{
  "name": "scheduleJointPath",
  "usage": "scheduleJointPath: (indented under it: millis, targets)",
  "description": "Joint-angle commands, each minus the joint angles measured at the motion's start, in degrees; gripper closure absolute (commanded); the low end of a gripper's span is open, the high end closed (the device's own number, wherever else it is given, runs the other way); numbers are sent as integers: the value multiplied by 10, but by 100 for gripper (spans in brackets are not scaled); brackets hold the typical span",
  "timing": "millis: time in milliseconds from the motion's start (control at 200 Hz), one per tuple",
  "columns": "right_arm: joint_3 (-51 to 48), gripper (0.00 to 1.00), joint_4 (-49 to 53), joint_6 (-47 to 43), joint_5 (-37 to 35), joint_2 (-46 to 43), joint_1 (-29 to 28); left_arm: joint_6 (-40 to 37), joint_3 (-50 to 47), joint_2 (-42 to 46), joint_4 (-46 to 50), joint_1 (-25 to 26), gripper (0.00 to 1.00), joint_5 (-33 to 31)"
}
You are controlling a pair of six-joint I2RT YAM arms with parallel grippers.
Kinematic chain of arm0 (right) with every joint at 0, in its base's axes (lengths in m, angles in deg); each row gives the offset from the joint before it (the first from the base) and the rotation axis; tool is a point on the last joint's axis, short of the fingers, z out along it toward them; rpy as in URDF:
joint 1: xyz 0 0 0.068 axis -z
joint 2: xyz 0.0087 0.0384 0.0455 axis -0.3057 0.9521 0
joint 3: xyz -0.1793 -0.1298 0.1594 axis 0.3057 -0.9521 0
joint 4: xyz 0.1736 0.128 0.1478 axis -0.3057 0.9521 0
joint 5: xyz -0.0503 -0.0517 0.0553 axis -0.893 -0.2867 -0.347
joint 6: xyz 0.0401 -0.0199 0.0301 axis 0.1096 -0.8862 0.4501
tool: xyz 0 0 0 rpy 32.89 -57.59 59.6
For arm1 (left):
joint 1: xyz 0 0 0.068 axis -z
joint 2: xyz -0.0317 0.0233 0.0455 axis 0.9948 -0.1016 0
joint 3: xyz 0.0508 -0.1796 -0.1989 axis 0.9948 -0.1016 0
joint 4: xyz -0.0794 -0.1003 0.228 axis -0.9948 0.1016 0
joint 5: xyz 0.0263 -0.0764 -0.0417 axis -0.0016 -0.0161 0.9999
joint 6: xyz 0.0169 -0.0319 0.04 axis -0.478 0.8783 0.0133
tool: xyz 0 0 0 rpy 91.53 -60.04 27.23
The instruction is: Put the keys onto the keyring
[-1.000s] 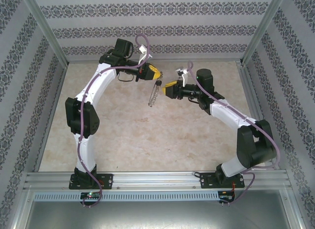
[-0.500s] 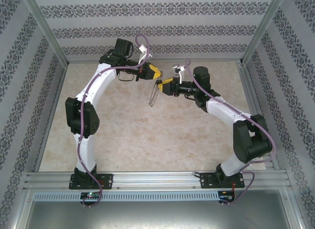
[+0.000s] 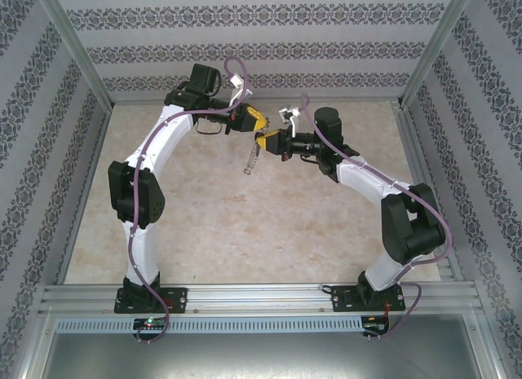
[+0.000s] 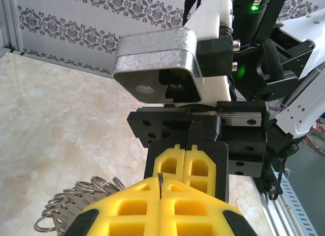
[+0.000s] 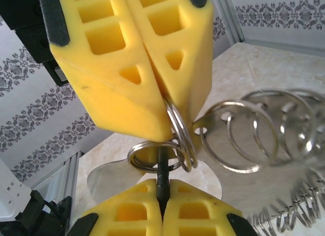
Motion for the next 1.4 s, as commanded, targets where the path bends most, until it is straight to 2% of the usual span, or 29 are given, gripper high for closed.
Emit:
scheduleJointPath:
  millis: [0, 60, 155, 250, 365, 645, 934, 1394]
  targets:
    - [23, 100, 16, -14, 22, 11, -10, 6, -3, 27, -24, 6, 100, 18]
    - [30, 98, 31, -21, 24, 13, -10, 6, -4, 27, -24, 6, 100, 18]
    - [33, 89, 51, -33, 23, 7, -7, 5, -4, 27, -24, 7, 100, 18]
    - [25, 73, 57, -32, 24, -9, 5, 5, -5, 27, -24, 7, 100, 17]
    - [9, 64, 69, -34, 34, -42, 30, 5, -5, 27, -24, 7, 100, 18]
    - [4, 65, 61, -17, 36, -93, 83, 2, -10, 31, -22, 7, 100, 18]
    - [63, 70, 44, 8, 54, -41, 74, 6, -11, 32, -28, 7, 100, 18]
    - [87, 71, 39, 15, 53, 2, 52, 13, -10, 33, -37, 6, 100, 21]
